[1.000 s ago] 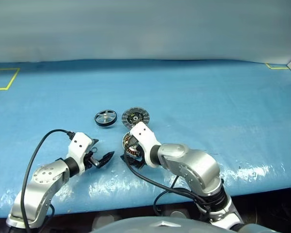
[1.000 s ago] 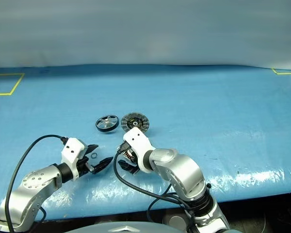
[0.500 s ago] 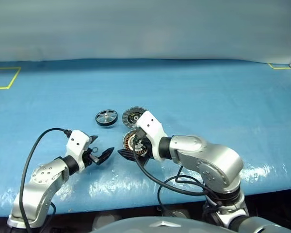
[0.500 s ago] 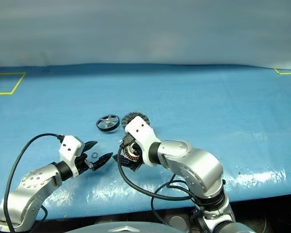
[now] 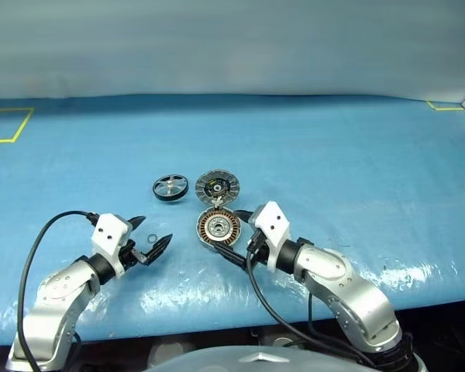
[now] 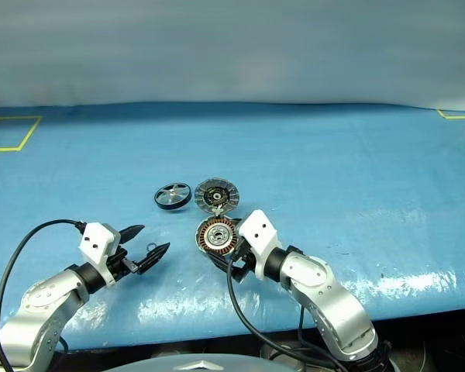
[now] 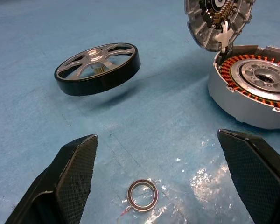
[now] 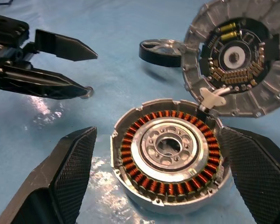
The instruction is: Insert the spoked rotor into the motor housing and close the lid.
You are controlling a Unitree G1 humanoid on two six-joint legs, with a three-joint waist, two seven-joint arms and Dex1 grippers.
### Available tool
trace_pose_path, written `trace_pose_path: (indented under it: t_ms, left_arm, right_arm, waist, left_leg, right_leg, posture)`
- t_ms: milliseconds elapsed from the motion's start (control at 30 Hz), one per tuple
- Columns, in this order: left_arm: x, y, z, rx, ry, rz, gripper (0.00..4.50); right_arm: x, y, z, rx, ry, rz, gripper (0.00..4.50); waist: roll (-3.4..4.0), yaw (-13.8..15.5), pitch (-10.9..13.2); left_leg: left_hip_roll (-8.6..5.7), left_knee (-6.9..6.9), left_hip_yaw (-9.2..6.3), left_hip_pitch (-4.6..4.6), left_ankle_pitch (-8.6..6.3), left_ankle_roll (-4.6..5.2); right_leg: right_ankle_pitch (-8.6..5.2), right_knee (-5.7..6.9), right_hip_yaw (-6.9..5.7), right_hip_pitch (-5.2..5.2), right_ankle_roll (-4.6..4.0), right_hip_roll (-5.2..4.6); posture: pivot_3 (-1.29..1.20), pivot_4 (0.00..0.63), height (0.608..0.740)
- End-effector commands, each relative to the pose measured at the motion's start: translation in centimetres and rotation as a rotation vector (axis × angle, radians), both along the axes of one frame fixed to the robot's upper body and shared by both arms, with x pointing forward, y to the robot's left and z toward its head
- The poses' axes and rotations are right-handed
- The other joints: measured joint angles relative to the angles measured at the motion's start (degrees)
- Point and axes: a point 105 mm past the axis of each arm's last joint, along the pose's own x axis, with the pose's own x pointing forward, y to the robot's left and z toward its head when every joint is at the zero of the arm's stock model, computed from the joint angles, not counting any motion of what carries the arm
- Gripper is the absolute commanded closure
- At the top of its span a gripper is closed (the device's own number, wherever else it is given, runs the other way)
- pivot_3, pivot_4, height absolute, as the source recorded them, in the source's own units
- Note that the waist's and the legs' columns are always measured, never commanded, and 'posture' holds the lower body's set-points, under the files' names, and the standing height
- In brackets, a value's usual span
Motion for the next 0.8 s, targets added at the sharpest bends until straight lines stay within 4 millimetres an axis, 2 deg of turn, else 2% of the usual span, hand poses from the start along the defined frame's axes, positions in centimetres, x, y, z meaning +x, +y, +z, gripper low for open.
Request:
trace_pose_path:
  t_ms: [33,200,433,800]
  left_arm:
    - [0.1,0.0,-0.3,0.084,-0.014,-0.038,0.00]
    - [0.6,-0.2,-0.7,0.124,-0.025,-0.053,0.00]
    - [1.3,-2.0,-0.1,0.090,-0.059,-0.120,0.00]
    - [0.3,-2.7,-1.1,0.100,0.016,-0.179,0.00]
  right_arm:
    - [0.0,0.0,1.0,0.048,-0.050,-0.009,0.03]
    - [0.2,0.0,0.9,0.061,-0.064,-0.030,0.03]
    - [0.8,-0.3,1.1,0.074,-0.076,-0.071,0.03]
    - [0.7,-0.7,0.8,0.063,-0.061,-0.090,0.03]
  waist:
    - [0.00,0.0,0.0]
    - [0.00,0.3,0.0]
    - [-0.01,0.6,0.0]
    - [0.00,0.5,0.0]
  left_leg:
    - [0.00,-0.01,0.00,0.00,0.00,0.00]
    - [0.00,-0.01,0.00,-0.01,0.00,0.00]
    - [-0.01,-0.01,0.00,-0.01,0.00,0.00]
    - [-0.01,-0.01,0.00,0.00,0.00,0.00]
  right_leg:
    - [0.00,0.00,0.00,0.00,0.00,0.00]
    - [0.00,0.00,0.02,-0.01,0.00,0.00]
    - [0.00,0.00,0.02,0.00,0.00,0.00]
    - [0.01,0.01,0.02,0.00,0.00,0.01]
  posture:
    - [0.00,0.150,0.740]
    - [0.00,0.150,0.740]
    - [0.00,0.150,0.740]
    - [0.00,0.150,0.740]
